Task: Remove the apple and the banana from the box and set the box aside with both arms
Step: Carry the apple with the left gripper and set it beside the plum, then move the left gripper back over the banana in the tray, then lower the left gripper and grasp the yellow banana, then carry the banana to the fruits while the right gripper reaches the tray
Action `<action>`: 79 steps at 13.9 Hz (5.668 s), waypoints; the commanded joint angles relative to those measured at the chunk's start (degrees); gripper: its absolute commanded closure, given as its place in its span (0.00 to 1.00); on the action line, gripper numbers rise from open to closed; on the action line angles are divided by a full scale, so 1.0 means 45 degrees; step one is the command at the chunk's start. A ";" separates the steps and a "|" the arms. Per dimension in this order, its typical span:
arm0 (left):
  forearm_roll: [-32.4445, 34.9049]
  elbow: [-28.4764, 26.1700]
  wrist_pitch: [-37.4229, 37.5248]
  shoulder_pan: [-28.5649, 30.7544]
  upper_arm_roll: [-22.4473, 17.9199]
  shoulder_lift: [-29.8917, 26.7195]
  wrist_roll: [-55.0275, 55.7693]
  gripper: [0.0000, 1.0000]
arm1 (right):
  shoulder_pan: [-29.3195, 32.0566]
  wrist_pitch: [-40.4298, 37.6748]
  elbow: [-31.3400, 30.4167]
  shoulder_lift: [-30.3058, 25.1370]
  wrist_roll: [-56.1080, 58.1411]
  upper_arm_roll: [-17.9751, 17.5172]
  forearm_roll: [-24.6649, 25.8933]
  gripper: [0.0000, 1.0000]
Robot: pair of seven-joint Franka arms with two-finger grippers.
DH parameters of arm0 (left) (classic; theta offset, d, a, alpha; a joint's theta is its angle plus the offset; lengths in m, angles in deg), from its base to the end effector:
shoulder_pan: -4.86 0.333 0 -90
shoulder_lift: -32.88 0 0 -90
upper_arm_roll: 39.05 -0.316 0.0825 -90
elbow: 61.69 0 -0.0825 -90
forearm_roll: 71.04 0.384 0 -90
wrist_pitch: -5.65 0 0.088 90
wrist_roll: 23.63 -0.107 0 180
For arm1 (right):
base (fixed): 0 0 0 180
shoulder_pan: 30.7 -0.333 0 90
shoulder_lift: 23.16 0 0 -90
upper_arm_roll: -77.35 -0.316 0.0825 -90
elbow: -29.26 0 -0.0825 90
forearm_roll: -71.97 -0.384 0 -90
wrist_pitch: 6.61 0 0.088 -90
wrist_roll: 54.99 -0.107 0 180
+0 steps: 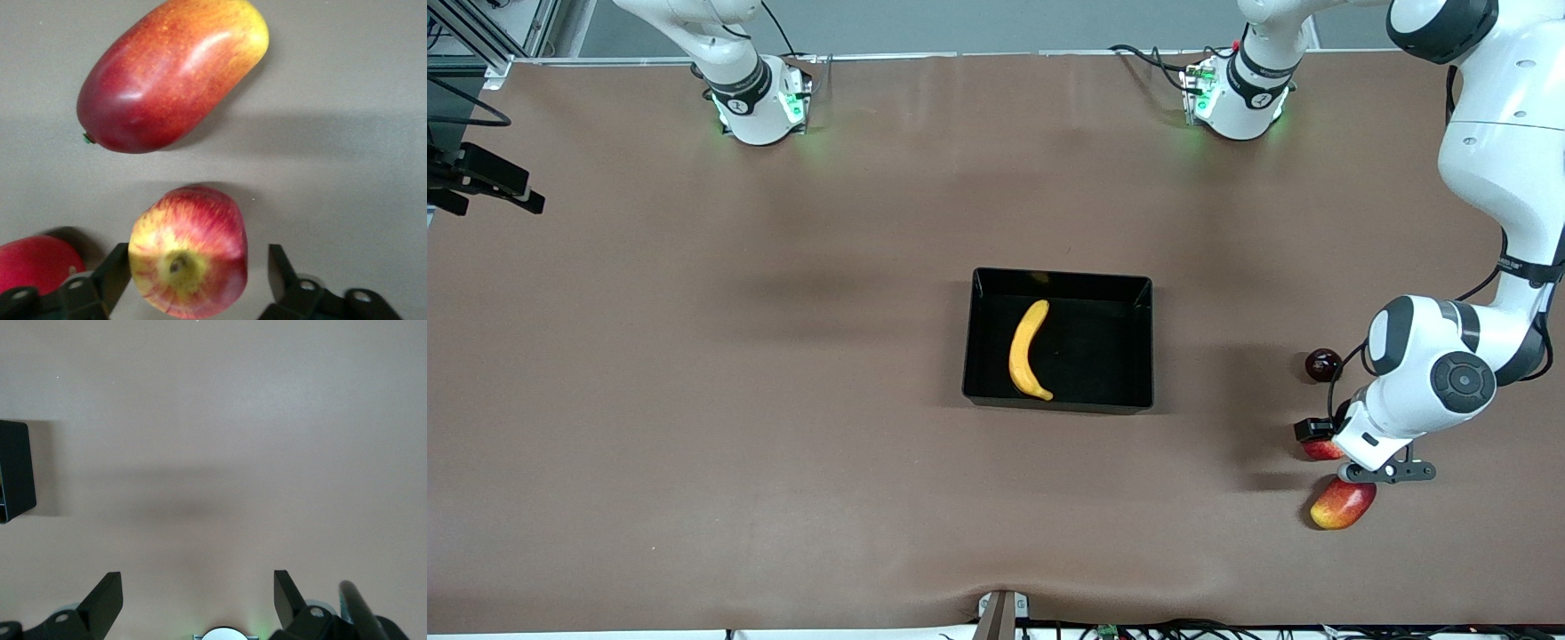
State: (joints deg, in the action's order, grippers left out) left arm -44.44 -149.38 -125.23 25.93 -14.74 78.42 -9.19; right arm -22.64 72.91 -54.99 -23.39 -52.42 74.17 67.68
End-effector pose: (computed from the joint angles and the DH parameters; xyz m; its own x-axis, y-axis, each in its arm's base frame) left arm 0.7112 0.0194 0.2187 0.9984 0.0145 0.0552 0.0173 -0.9986 -0.0502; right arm 0.5327 -0.0363 0.6581 0.9969 -0.0266 -0.0746 -0.0324 -0.9965 -0.0776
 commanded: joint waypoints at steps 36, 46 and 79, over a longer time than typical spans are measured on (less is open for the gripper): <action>0.2605 -0.0317 -0.2030 -0.7767 0.1784 0.1191 1.0618 1.00 | 0.0221 -0.0192 0.0345 0.0383 0.0114 -0.0154 -0.0237 0.00; 0.2061 -0.0317 -0.0136 -0.7241 0.2057 -0.1425 1.0130 1.00 | -0.0344 0.0604 0.0345 0.2334 0.0133 -0.0173 -0.0237 0.00; 0.3446 -0.0942 -0.0762 0.0650 0.3031 0.0041 0.1360 0.00 | -0.9114 1.0629 0.0286 0.9465 -0.9281 -0.0075 -0.0628 1.00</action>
State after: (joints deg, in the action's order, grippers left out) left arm -29.80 -153.24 -129.74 28.51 -2.40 82.27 -3.37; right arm -63.29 121.10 -55.14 18.84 -92.86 73.29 63.79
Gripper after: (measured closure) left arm 0.291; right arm 0.476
